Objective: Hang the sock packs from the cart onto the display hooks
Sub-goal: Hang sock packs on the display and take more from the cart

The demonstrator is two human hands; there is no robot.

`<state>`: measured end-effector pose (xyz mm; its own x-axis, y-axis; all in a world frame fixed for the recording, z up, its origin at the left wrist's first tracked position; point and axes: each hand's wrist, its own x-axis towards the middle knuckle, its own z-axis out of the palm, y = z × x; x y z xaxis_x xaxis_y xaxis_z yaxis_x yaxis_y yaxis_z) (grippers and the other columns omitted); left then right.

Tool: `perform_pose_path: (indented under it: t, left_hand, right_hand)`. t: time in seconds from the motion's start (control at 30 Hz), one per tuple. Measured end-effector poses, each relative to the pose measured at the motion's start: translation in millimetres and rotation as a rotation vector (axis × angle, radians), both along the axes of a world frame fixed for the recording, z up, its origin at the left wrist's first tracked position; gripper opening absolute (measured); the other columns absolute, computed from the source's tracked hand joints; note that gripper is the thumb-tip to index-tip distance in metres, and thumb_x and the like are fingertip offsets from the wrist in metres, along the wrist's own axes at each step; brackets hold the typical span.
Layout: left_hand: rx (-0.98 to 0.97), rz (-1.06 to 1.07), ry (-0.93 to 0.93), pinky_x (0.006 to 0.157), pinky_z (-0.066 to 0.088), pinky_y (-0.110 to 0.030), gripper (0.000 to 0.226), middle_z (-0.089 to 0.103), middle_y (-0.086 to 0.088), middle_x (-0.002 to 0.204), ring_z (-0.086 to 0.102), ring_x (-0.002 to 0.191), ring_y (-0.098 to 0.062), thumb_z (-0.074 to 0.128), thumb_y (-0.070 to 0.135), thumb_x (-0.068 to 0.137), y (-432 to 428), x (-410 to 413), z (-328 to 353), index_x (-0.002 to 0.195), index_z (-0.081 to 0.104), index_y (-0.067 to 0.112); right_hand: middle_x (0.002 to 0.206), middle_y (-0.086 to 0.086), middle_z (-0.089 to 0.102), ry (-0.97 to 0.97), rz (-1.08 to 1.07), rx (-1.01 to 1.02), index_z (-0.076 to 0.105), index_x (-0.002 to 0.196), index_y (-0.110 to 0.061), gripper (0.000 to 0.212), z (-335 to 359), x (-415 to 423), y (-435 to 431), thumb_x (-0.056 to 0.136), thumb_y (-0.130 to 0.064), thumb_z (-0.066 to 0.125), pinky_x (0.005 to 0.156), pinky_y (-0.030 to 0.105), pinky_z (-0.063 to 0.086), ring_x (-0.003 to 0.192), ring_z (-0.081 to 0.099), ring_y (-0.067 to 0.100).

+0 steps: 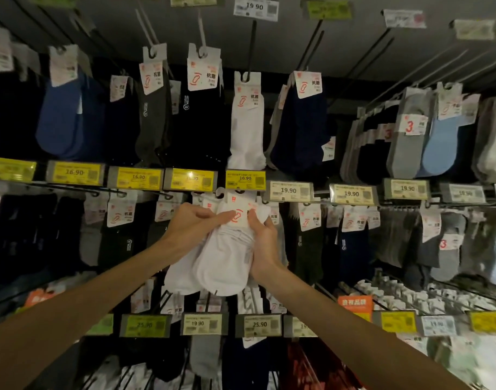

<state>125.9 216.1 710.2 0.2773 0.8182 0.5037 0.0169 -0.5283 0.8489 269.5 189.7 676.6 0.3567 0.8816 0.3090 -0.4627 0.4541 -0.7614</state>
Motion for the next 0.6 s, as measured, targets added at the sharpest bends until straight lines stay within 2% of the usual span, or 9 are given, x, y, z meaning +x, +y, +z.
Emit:
perform_pose_path:
  t: [0.1,0.2,0.27,0.37,0.43,0.53,0.6]
  left_hand:
    - [0.010,0.003,-0.001,0.087,0.055,-0.051,0.045,0.071,-0.028,0.088,0.066,0.089,-0.046,0.084,0.038,0.073,-0.6,5.0,5.4,0.075,0.073,-0.006]
    - [-0.007,-0.009,-0.021,0.085,0.059,-0.039,0.033,0.076,-0.014,0.086,0.073,0.087,-0.031,0.082,0.030,0.077,-1.5,10.6,5.8,0.081,0.077,-0.002]
    - [-0.026,-0.018,-0.036,0.084,0.059,-0.033,0.030,0.077,-0.010,0.086,0.074,0.087,-0.026,0.082,0.029,0.077,-3.6,14.0,3.5,0.083,0.077,-0.001]
    - [-0.039,-0.032,-0.056,0.087,0.057,-0.033,0.033,0.077,-0.010,0.087,0.074,0.087,-0.024,0.082,0.034,0.076,-4.8,17.8,-0.4,0.083,0.078,0.002]
    - [-0.056,-0.032,-0.078,0.080,0.057,-0.026,0.033,0.077,-0.009,0.086,0.074,0.086,-0.021,0.082,0.033,0.077,-5.3,19.0,-1.7,0.084,0.078,0.001]
    - [-0.107,-0.024,-0.119,0.065,0.052,-0.012,0.030,0.077,-0.006,0.084,0.074,0.079,-0.012,0.081,0.029,0.078,-6.6,18.0,-4.6,0.086,0.078,0.001]
    - [-0.133,-0.040,-0.142,0.060,0.050,-0.009,0.028,0.077,-0.005,0.084,0.073,0.075,-0.008,0.079,0.028,0.080,-7.0,18.7,-6.3,0.088,0.078,0.000]
  right_hand:
    - [0.117,0.014,0.069,0.006,0.003,0.000,0.058,0.128,-0.017,0.037,7.0,2.5,2.6,0.093,-0.026,0.064,0.098,0.057,0.049,0.109,0.066,0.035]
    - [0.118,0.012,0.069,-0.043,-0.020,-0.042,0.051,0.137,-0.015,0.052,15.4,9.0,-2.4,0.090,-0.028,0.067,0.091,0.046,0.055,0.106,0.068,0.030]
    - [0.114,0.013,0.070,-0.062,-0.024,-0.032,0.053,0.134,-0.013,0.044,15.6,14.5,-5.0,0.092,-0.024,0.064,0.080,0.038,0.059,0.102,0.069,0.029]
    - [0.110,0.013,0.072,-0.038,-0.040,0.015,0.059,0.124,-0.013,0.030,12.9,16.6,-9.3,0.095,-0.018,0.060,0.085,0.043,0.058,0.102,0.069,0.032]
    - [0.108,0.014,0.072,-0.038,-0.038,0.018,0.062,0.120,-0.012,0.025,13.5,15.5,-11.8,0.095,-0.016,0.059,0.082,0.041,0.059,0.101,0.069,0.032]
    - [0.104,0.011,0.074,-0.096,-0.043,0.000,0.063,0.118,-0.010,0.024,15.9,15.1,-11.4,0.095,-0.014,0.059,0.070,0.032,0.060,0.093,0.072,0.026]
    - [0.101,0.009,0.074,-0.119,-0.062,-0.001,0.064,0.116,-0.010,0.021,18.5,16.2,-11.3,0.095,-0.014,0.060,0.067,0.030,0.059,0.088,0.073,0.023]
